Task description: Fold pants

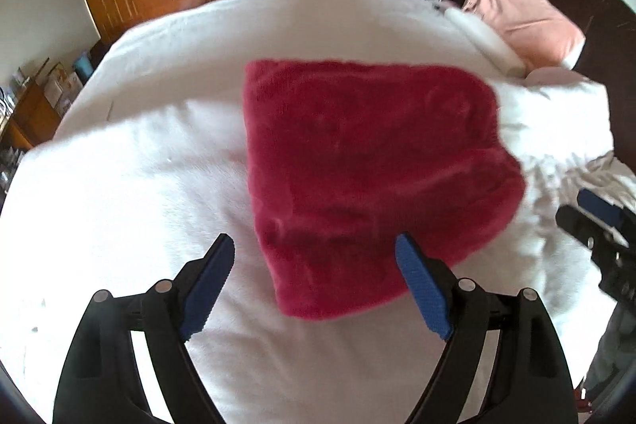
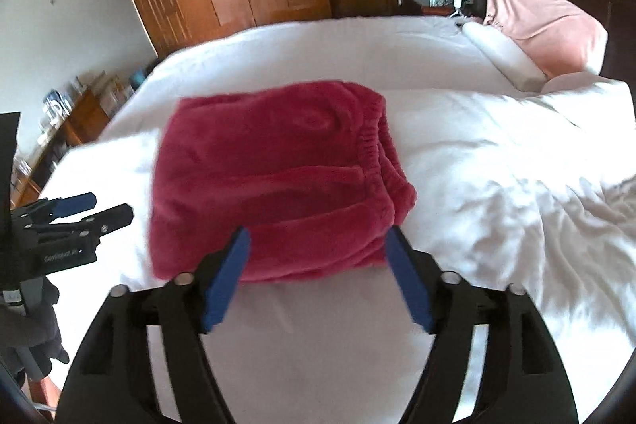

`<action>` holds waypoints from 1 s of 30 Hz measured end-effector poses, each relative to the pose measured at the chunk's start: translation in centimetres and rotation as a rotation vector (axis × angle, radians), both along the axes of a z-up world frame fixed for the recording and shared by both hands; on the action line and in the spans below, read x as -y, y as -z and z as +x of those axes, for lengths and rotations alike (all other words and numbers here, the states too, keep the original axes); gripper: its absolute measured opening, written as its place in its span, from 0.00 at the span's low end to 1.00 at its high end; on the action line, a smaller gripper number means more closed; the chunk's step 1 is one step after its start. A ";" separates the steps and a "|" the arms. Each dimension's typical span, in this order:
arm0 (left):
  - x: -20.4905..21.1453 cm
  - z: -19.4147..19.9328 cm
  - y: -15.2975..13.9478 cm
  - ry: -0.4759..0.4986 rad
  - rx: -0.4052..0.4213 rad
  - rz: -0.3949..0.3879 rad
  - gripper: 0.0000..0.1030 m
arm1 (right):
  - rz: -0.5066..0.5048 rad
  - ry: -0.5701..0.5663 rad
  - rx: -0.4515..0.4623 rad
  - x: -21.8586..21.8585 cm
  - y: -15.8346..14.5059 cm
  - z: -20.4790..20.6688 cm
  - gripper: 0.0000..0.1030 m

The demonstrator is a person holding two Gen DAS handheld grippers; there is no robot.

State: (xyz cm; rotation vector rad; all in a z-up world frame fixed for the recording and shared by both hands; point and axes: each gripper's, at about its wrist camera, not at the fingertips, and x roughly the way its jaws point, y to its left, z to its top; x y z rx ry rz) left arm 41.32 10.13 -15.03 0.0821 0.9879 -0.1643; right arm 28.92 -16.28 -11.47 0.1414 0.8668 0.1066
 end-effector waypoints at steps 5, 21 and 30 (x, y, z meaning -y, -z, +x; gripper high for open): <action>0.0 -3.2 -2.8 0.037 0.090 -0.005 0.91 | 0.011 0.017 0.062 -0.8 -3.0 -3.8 0.84; 0.2 -9.9 -12.4 0.094 0.290 0.026 0.95 | -0.057 0.056 0.192 -4.3 -11.2 -8.8 0.97; 0.4 -10.1 -14.1 0.030 0.314 0.026 0.95 | -0.066 0.053 0.214 -4.5 -13.2 -9.3 0.97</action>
